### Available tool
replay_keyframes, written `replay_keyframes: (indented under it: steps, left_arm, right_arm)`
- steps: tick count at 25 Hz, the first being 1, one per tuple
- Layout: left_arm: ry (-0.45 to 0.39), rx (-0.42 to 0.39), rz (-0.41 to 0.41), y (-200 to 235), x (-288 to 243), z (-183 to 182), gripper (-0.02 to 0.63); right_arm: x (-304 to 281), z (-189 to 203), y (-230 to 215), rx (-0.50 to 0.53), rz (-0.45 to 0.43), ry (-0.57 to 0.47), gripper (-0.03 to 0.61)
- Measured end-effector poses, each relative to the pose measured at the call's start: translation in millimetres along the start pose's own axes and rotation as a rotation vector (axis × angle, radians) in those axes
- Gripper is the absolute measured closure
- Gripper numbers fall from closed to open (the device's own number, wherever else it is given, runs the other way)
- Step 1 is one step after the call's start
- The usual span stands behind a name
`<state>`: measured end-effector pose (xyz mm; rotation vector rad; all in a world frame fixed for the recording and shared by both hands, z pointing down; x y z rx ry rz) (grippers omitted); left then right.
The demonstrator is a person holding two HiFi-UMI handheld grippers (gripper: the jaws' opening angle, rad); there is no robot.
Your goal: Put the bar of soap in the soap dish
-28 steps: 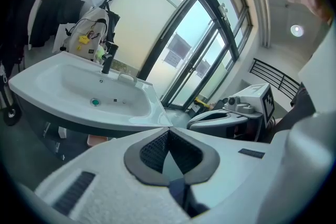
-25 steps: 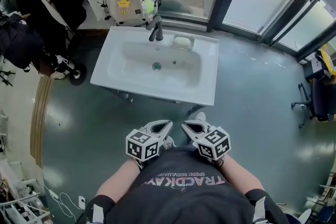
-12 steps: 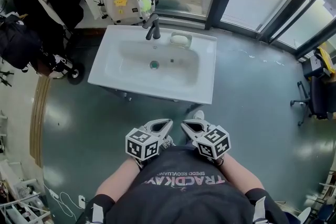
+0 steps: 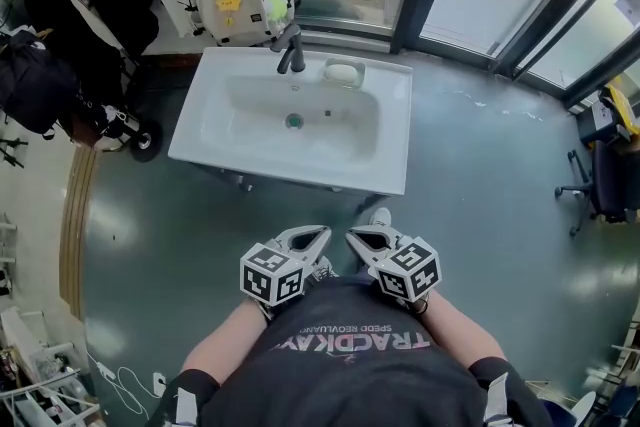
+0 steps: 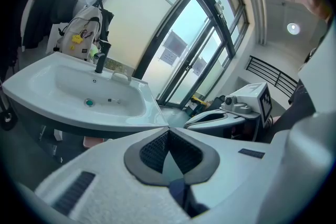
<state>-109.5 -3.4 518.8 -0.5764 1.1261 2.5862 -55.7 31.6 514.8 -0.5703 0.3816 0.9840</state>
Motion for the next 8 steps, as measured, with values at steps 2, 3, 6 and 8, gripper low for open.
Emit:
replay_keyframes:
  steps: [2,3,6,8]
  left_arm:
    - [0.000,0.001,0.000,0.1,1.2,-0.1,0.604]
    - [-0.001,0.001,0.001,0.0,1.7,0.2,0.604]
    - [-0.003,0.001,0.002,-0.1,2.7,1.4,0.604]
    - [-0.004,0.001,0.002,0.0,3.0,2.5,0.604]
  right_arm:
    - [-0.6,-0.6,1.1,0.002,-0.002,0.001,0.568]
    - [-1.0,-0.7,1.7,0.003,-0.003,0.001,0.568]
    - [-1.7,0.3,2.8,0.004,-0.005,0.000,0.568]
    - [-1.9,1.4,3.2,0.004,-0.005,0.001,0.568]
Point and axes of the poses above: the fingertips, and each gripper's own axes: x backward along the fingers, y to its left, z out of its underside, the point moved 2 cm from there along x, backward along the fingers, and after that the axes turned 10 degrees about x, right-handed, at the moved point
